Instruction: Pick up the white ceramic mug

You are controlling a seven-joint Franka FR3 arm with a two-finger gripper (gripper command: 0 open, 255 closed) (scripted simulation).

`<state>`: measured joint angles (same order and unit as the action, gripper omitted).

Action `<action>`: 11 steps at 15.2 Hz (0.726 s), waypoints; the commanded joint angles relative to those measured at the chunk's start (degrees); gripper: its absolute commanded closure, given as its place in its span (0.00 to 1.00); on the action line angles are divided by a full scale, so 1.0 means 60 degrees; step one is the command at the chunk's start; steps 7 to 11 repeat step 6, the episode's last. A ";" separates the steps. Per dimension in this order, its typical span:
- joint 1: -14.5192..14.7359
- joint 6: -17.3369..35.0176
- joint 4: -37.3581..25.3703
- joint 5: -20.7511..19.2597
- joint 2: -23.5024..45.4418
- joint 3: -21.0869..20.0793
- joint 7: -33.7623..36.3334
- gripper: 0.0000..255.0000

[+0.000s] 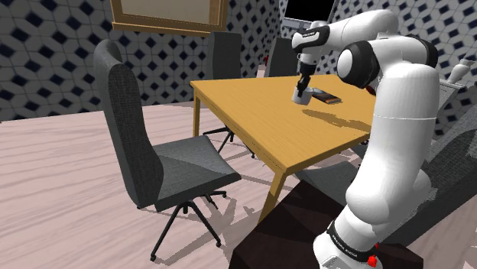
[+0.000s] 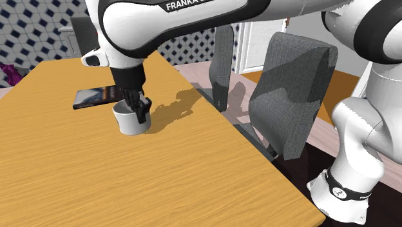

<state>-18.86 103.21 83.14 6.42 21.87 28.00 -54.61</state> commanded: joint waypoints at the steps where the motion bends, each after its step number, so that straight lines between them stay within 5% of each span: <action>1: -0.0012 -0.0259 -0.0253 -0.0009 -0.0007 0.0006 0.0014 1.00; 11: -0.0057 -0.0673 -0.0686 -0.0005 0.0010 0.0018 0.0005 1.00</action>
